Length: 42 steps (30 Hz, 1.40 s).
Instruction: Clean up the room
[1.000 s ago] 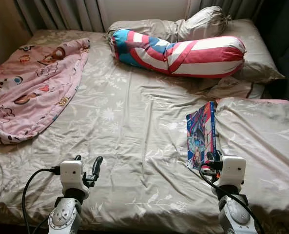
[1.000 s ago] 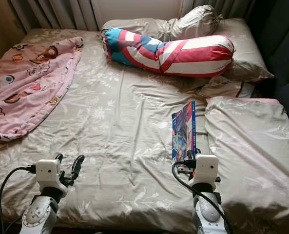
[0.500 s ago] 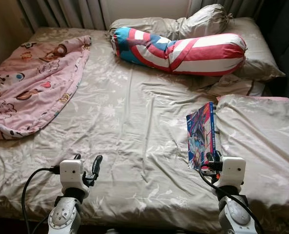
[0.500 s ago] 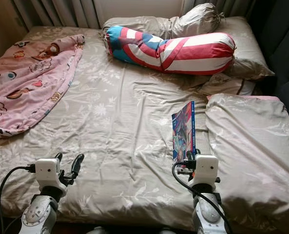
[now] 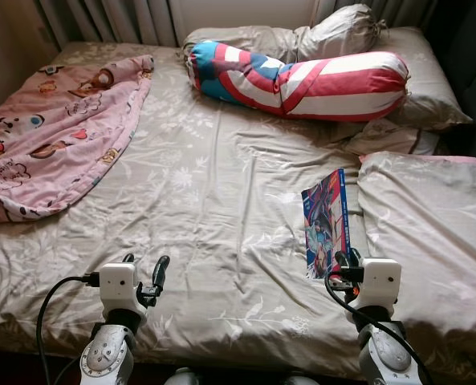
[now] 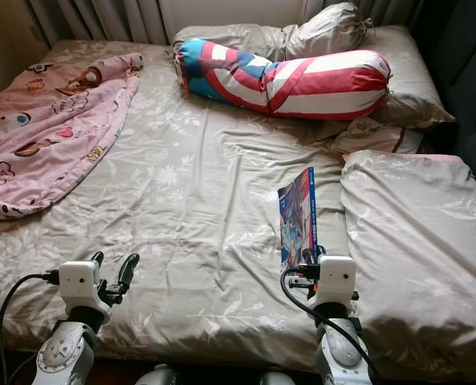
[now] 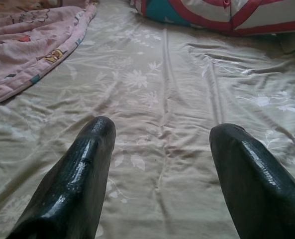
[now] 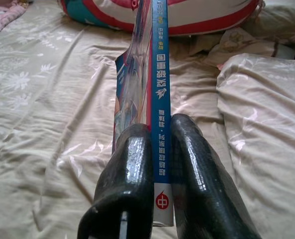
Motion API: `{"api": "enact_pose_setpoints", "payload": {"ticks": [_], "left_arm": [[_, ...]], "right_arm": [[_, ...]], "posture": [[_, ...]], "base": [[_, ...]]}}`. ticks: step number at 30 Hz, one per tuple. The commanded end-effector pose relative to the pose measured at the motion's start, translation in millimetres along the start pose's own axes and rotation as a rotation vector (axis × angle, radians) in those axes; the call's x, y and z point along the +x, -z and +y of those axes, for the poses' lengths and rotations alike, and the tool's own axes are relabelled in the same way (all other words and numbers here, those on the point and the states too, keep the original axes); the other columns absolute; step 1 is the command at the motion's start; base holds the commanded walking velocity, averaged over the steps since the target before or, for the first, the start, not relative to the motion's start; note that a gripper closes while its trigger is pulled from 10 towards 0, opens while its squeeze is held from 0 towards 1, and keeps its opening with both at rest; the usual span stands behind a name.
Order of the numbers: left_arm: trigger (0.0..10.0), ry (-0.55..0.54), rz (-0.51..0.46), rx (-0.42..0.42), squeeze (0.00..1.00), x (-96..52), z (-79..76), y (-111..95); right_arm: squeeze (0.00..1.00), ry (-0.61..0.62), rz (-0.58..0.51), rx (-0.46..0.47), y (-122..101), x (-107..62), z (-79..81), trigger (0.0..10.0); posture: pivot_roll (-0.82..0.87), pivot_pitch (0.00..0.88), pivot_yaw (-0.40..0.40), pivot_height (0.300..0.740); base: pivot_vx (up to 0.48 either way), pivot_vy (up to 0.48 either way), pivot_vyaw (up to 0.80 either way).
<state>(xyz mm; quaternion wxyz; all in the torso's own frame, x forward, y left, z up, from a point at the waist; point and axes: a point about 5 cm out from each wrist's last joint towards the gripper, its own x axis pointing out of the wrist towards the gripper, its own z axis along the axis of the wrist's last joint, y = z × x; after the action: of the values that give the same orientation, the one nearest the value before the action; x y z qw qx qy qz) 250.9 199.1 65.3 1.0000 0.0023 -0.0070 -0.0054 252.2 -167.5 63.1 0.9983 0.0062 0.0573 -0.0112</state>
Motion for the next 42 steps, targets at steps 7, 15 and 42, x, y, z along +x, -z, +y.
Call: {"api": "enact_pose_setpoints", "payload": {"ticks": [7, 15, 42], "left_arm": [[10.0, -0.001, 0.016, 0.002, 0.00, -3.5, -0.9, 2.9], [10.0, 0.000, 0.017, 0.002, 0.00, -3.5, -0.5, 2.6], [10.0, 0.000, 0.024, 0.002, 0.00, -5.5, 1.2, 1.6]], "right_arm": [[0.00, -0.003, -0.056, -0.001, -8.6, -0.6, 1.0, 10.0], [0.00, 0.008, -0.050, 0.005, -7.8, -1.2, 0.0, 10.0], [0.00, 0.060, -0.018, 0.027, -1.8, -1.0, -7.1, 10.0]], "posture": [[-0.02, 0.202, -0.020, 0.651], [-0.02, 0.215, -0.015, 0.651], [-0.01, 0.233, -0.009, 0.651]], "base": [[0.000, 0.000, 0.00], [0.000, 0.000, 0.00], [0.000, 0.000, 0.00]]}}
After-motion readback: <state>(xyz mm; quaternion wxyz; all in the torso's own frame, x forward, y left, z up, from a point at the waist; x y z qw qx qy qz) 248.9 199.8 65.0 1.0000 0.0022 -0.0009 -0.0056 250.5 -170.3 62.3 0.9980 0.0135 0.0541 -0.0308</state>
